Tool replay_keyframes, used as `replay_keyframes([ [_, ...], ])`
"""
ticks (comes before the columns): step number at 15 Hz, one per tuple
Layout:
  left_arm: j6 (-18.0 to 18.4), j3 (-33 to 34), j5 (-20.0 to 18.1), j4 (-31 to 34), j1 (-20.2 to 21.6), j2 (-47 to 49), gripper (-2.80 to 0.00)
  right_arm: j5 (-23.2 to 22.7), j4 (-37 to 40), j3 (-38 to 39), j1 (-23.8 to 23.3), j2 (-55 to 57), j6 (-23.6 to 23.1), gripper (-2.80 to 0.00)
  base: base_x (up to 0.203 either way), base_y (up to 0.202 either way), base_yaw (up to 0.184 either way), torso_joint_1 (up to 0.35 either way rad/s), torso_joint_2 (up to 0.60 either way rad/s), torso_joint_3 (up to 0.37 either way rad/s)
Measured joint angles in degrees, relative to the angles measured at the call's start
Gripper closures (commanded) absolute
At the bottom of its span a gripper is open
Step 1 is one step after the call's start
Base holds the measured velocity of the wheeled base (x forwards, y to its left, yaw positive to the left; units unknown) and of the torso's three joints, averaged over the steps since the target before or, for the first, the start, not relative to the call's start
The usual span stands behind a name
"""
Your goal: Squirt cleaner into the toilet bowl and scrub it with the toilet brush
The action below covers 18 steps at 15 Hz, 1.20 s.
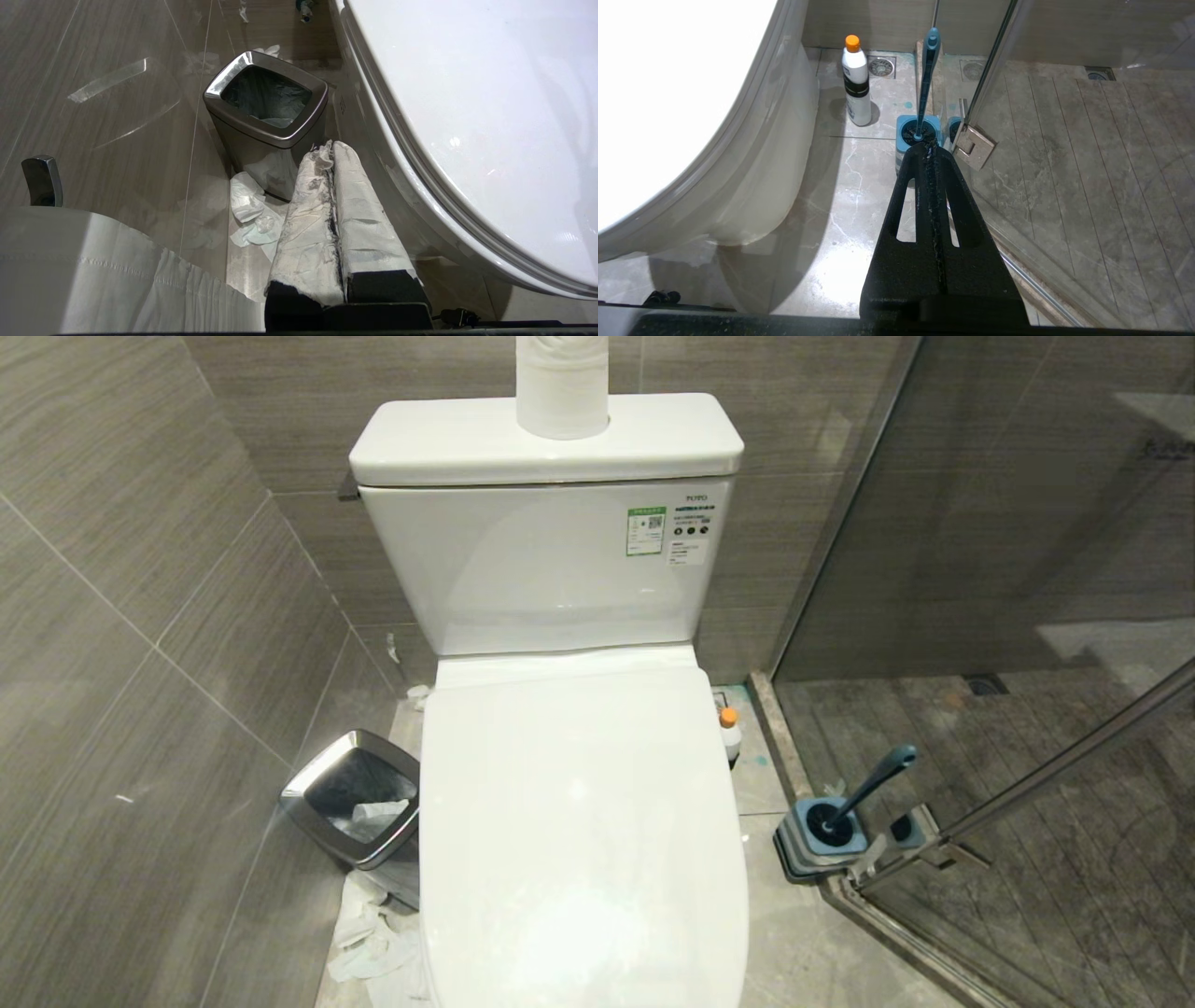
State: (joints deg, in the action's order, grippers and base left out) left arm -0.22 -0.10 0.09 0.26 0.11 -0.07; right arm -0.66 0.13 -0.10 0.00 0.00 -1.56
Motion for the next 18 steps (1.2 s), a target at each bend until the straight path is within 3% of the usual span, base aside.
replay_keyframes([
  [18,-0.01,-0.01,-0.01,-0.01,-0.01,0.00,0.00,-0.02,0.02,0.00,0.00,0.00,0.05,0.00,0.000,0.000,0.000,0.000,0.00,0.000],
])
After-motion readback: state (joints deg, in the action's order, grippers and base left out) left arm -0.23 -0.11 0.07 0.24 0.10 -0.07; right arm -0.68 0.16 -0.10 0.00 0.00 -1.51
